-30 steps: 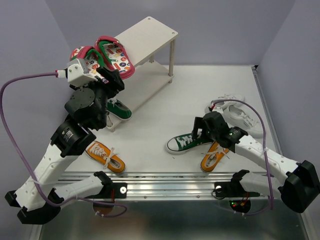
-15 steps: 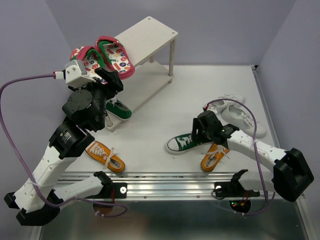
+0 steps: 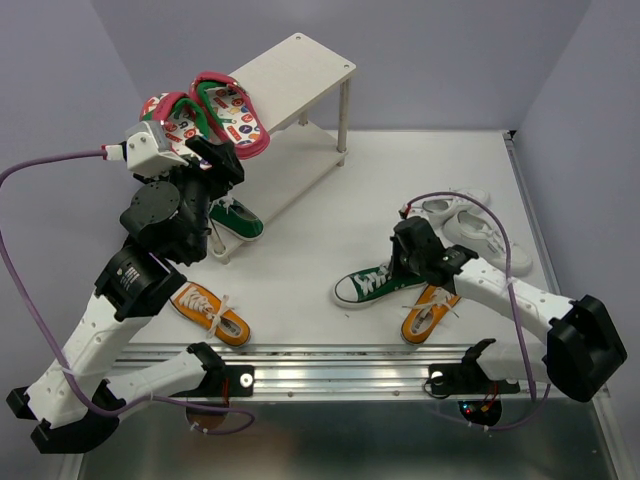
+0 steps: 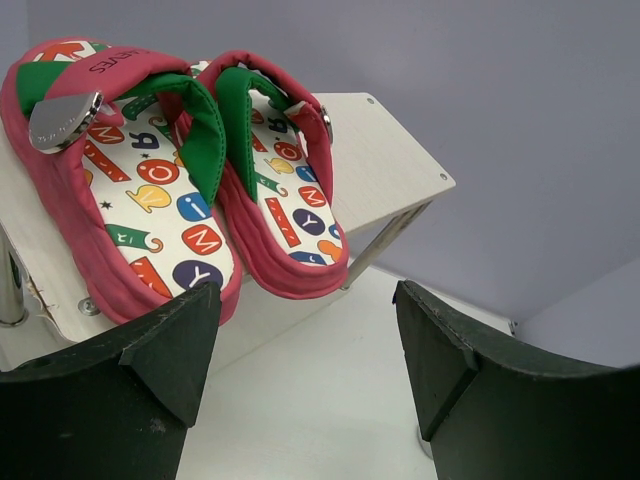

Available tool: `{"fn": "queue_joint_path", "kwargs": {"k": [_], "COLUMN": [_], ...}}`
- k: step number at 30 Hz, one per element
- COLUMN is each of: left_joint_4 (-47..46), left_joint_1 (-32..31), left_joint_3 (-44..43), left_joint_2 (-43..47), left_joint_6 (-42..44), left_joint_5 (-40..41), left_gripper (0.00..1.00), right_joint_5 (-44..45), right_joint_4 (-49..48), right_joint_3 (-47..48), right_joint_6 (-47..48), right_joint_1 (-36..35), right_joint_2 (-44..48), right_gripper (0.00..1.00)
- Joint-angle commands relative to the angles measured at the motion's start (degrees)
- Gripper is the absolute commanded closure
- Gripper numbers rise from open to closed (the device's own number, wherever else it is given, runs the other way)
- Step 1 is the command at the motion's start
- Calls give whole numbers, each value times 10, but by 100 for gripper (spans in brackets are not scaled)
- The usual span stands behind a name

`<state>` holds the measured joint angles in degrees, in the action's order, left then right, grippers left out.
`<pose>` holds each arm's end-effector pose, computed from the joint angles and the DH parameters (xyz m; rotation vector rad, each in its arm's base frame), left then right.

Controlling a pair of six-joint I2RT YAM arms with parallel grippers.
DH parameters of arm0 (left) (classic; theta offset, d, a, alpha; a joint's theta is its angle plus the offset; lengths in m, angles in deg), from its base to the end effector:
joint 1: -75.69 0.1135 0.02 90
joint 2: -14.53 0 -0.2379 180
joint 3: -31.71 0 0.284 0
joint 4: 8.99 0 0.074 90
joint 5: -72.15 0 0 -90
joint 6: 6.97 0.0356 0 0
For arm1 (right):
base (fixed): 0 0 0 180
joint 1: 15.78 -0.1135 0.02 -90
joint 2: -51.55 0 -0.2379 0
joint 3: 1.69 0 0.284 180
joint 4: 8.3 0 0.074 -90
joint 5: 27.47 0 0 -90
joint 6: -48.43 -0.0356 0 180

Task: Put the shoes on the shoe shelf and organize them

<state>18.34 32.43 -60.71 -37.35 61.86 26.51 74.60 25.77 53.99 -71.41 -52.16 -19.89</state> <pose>0.1524 -0.1092 0.5080 -0.3955 1.3631 -0.4137 0.2361 0.1647 0.1787 -0.0448 2.4324 0.2703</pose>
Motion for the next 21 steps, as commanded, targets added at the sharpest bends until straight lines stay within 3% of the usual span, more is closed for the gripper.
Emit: {"fn": "queue_joint_path", "kwargs": {"k": [1,7,13,17,18,21], "left_joint_4": [-25,-24,-24,-21,-20,-18], "left_joint_1": [3,3,3,3,3,3], "left_joint_3": [2,3,7,8,7,6], "left_joint_2": [6,9,15,20,20,23], "left_joint_6": [0,1,1,-1,0,0], "left_joint_5": [5,8,9,9,9,12], "left_gripper": [18,18,18,18,18,18], "right_joint_5": [4,14,-36,-36,-28,26], "right_joint_4": [-26,-59,-100,-73,-66,-32], "right_joint_3": [37,40,30,46,49,59], "right_joint_6": [-26,-58,-92,-59,-53,-35], "right_joint_1": [3,3,3,3,3,3], "right_joint_2": [30,40,-6,-19,-13,16], "right_gripper": [99,99,99,52,33,9]}}
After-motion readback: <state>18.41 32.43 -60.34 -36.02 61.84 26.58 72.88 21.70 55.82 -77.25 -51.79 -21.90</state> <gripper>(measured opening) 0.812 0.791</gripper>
